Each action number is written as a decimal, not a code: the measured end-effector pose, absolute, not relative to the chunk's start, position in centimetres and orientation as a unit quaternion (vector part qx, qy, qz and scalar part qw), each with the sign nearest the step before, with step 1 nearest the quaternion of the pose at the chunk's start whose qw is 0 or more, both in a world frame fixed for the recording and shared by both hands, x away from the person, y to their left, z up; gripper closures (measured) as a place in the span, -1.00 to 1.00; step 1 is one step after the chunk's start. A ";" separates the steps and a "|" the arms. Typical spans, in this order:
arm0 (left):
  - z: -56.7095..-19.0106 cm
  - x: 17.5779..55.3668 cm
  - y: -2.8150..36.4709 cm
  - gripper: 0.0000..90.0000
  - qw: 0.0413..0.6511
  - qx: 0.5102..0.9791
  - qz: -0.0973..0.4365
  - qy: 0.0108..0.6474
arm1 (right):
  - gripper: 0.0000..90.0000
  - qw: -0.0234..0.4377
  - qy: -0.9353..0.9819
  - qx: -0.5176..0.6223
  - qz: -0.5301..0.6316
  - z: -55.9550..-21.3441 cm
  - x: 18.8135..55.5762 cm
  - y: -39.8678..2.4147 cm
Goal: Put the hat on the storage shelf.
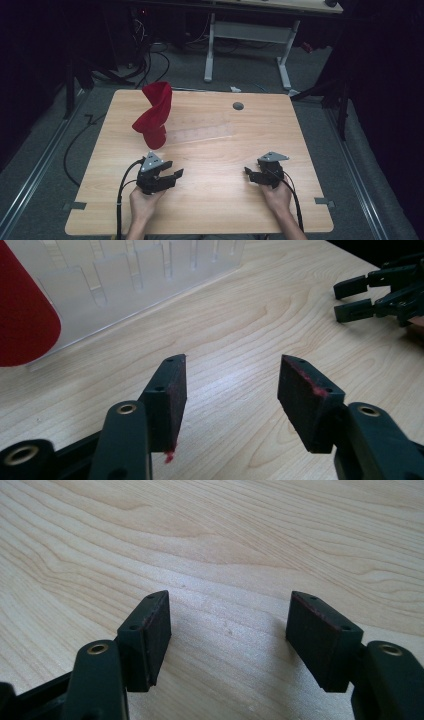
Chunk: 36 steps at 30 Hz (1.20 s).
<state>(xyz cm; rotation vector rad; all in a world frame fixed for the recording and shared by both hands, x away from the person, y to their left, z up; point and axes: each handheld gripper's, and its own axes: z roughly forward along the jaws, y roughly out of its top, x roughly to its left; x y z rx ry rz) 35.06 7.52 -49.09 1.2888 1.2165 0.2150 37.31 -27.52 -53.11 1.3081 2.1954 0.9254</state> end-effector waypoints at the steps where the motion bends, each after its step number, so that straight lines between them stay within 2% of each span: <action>1: -49.2 35.1 7.4 -0.01 0.626 0.562 0.091 0.533 | -0.23 0.210 0.790 0.471 0.333 -53.1 37.3 -27.5; 15: -51.4 36.4 6.0 -0.10 0.604 0.572 0.100 0.546 | -0.23 0.210 0.790 0.471 0.333 -53.1 37.3 -27.5; 36: -54.1 38.3 4.5 -0.17 0.571 0.584 0.168 0.551 | -0.23 0.210 0.790 0.470 0.333 -53.1 37.3 -27.5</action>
